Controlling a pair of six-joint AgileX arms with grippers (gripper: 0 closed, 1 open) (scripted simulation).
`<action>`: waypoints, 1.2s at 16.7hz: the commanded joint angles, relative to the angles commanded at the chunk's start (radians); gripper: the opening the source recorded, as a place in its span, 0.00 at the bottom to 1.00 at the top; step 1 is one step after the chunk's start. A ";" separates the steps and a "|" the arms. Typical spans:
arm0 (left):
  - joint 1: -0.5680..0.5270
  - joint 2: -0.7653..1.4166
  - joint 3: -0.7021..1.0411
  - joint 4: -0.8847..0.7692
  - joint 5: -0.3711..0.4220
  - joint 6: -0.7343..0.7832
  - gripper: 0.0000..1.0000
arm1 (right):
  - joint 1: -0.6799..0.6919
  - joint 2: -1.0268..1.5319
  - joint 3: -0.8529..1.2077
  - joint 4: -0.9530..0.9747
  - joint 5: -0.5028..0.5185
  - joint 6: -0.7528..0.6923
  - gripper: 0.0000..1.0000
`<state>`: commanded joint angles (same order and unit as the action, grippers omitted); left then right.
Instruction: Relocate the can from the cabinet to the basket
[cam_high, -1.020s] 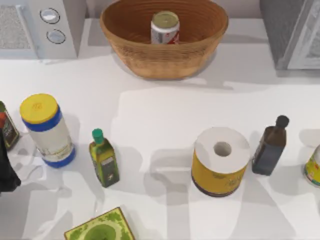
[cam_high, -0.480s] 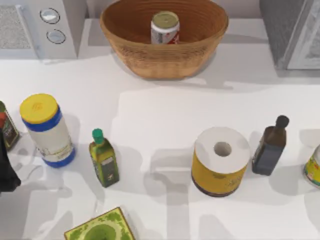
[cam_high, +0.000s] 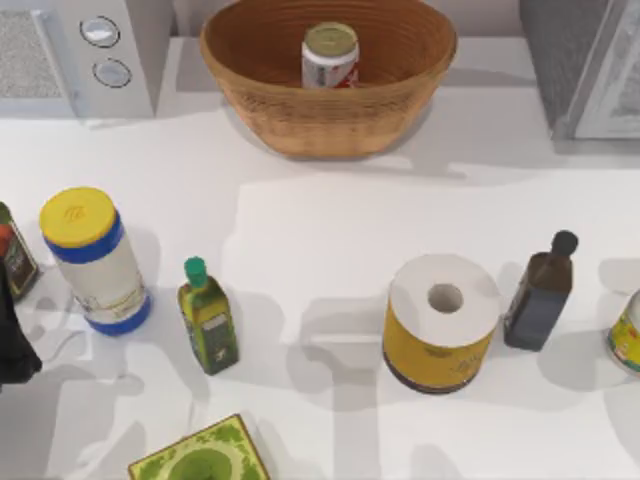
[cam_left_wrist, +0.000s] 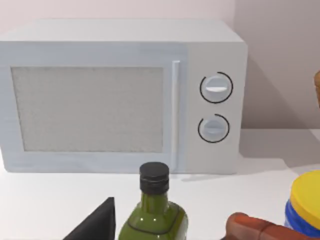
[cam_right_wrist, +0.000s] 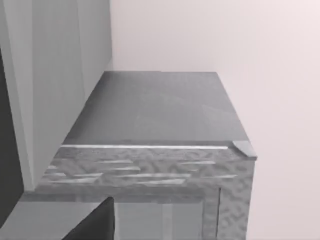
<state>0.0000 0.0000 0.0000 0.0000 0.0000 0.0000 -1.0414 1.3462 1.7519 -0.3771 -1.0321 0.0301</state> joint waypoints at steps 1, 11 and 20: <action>0.000 0.000 0.000 0.000 0.000 0.000 1.00 | 0.000 0.000 0.000 0.000 0.000 0.000 1.00; 0.000 0.000 0.000 0.000 0.000 0.000 1.00 | 0.257 -0.007 -0.003 -0.004 0.261 0.004 1.00; 0.000 0.000 0.000 0.000 0.000 0.000 1.00 | 0.932 -0.029 -0.011 -0.031 0.942 0.001 1.00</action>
<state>0.0000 0.0000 0.0000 0.0000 0.0000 0.0000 -0.1096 1.3170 1.7409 -0.4080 -0.0898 0.0312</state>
